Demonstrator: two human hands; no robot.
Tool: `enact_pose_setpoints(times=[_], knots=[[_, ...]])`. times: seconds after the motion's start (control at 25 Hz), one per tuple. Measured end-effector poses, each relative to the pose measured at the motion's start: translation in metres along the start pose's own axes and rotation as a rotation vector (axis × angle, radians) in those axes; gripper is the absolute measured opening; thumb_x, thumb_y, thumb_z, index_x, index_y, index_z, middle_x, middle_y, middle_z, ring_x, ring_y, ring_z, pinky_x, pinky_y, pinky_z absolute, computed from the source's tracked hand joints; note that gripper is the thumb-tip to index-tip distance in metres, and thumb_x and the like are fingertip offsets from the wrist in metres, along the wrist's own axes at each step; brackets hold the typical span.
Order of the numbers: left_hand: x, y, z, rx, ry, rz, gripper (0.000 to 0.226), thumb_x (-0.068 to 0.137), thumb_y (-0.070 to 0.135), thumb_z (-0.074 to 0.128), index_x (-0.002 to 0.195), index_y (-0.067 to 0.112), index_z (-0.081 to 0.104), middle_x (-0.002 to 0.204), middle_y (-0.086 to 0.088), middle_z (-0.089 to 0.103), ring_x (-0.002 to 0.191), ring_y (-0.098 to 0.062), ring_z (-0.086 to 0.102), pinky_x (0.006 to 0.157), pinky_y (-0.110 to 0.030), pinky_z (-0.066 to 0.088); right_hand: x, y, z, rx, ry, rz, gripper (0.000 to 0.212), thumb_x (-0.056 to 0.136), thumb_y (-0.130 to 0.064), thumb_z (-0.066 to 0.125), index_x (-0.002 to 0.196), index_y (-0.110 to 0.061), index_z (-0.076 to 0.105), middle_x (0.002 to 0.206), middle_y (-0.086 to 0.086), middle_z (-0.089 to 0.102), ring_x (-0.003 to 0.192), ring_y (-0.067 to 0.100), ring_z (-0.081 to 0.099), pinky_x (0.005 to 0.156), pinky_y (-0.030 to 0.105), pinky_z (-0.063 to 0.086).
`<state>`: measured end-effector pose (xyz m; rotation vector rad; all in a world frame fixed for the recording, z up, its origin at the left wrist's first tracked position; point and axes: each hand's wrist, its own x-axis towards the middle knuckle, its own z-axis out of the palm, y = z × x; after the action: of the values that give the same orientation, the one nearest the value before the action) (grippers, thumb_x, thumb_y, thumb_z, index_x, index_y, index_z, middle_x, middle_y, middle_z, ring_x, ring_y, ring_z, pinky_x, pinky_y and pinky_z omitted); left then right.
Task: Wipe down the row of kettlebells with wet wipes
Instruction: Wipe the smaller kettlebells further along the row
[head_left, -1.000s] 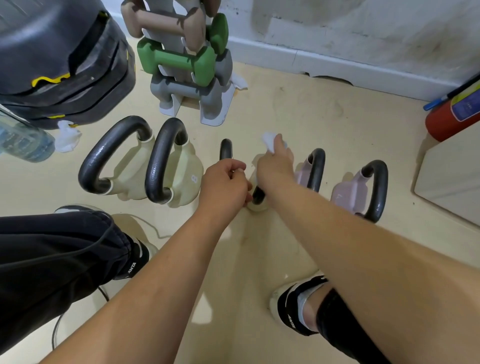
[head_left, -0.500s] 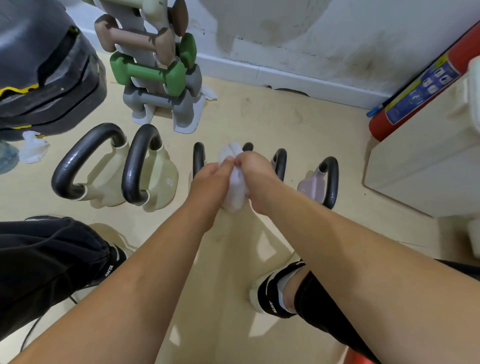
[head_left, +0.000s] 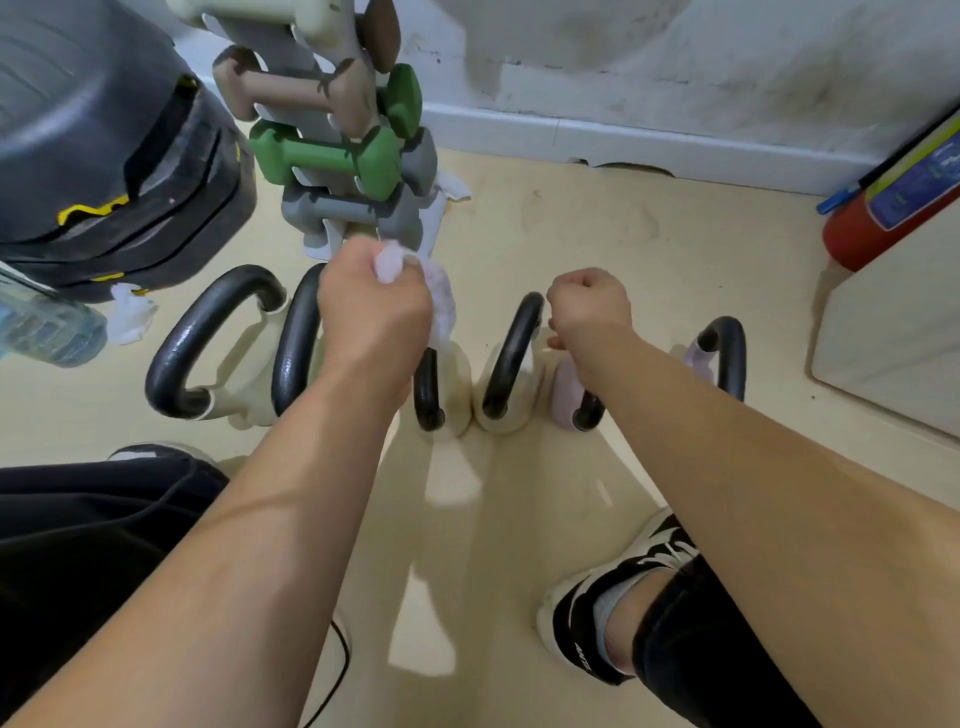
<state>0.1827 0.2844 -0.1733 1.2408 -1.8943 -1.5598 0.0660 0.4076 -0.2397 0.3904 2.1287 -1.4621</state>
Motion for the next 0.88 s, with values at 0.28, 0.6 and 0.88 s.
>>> enact_pose_setpoints(times=[0.28,0.6,0.88], knots=[[-0.048,-0.069,0.046,0.433,-0.569,-0.058,0.033,0.103,0.022,0.038,0.135,0.025,0.044,0.102,0.002,0.058,0.086,-0.019,0.059,0.067,-0.030,0.044,0.034,-0.011,-0.001,-0.311,-0.119,-0.075,0.005,0.070,-0.008,0.067,0.071,-0.010,0.071,0.066,0.010,0.052,0.063,0.023,0.047,0.057,0.032,0.043],[0.026,-0.040,0.113,0.197,-0.461,-0.351,0.022,0.103,0.024,0.043,0.115,0.013,0.058,0.101,-0.009,0.065,0.092,-0.029,0.062,0.075,-0.034,0.048,0.057,-0.022,-0.010,-0.412,-0.223,-0.019,0.020,0.067,-0.008,0.071,0.060,-0.013,0.054,0.062,0.015,0.049,0.056,0.029,0.047,0.058,0.034,0.033],[-0.016,-0.076,0.085,0.336,-0.520,-0.043,0.039,0.108,0.045,0.033,0.131,0.020,0.053,0.102,0.003,0.062,0.091,-0.016,0.060,0.073,-0.031,0.047,0.055,-0.030,-0.017,-0.405,-0.377,-0.051,0.020,0.080,-0.025,0.063,0.091,-0.009,0.067,0.085,0.011,0.065,0.074,0.022,0.063,0.087,0.035,0.058]])
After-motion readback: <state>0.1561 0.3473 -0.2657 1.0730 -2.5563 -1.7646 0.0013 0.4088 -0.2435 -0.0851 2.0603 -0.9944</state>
